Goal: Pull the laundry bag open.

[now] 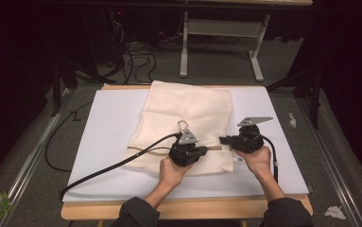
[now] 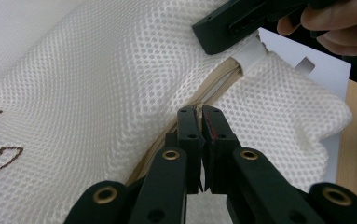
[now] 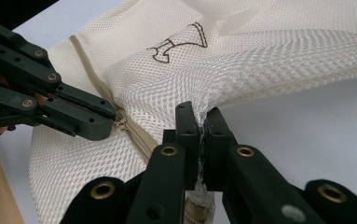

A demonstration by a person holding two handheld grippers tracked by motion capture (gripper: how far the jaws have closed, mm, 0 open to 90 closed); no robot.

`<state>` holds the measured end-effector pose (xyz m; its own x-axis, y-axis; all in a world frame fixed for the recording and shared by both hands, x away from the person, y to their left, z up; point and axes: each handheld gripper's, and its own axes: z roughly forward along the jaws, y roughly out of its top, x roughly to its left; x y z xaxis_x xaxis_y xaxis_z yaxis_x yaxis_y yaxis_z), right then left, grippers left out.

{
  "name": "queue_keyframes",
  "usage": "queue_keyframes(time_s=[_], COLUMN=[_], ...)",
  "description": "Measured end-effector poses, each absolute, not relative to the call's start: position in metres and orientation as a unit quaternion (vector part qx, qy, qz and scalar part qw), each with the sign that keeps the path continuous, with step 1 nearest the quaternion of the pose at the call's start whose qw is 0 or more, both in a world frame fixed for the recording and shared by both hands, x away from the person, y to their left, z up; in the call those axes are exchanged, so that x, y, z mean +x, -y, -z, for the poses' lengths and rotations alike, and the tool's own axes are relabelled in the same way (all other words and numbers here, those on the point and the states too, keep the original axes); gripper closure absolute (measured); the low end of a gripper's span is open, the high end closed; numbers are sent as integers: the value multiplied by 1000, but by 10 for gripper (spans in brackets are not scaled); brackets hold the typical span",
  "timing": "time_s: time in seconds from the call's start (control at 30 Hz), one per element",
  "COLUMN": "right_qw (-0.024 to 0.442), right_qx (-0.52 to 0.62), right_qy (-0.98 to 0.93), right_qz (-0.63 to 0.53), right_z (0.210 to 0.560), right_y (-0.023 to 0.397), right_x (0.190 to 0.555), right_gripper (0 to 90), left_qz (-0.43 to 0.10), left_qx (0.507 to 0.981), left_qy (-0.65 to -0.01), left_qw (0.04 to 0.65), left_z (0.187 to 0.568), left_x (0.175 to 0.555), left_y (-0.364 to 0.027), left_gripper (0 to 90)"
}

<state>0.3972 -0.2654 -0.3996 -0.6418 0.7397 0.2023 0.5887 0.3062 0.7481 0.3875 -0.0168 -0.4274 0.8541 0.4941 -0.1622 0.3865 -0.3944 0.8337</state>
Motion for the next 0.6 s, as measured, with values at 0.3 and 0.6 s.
queue_keyframes(time_s=[0.3, 0.6], right_qw=[91, 96], right_qx=[413, 413], right_qy=[-803, -803], right_qz=[-420, -419], right_z=[398, 398], right_y=[266, 267], right_x=[397, 397], right_gripper=[889, 890], left_qz=[-57, -64], left_qx=[829, 827], left_qy=[-268, -271], left_qw=[487, 488], left_z=[425, 423], left_x=[387, 387], left_y=[10, 5], left_gripper=[872, 872])
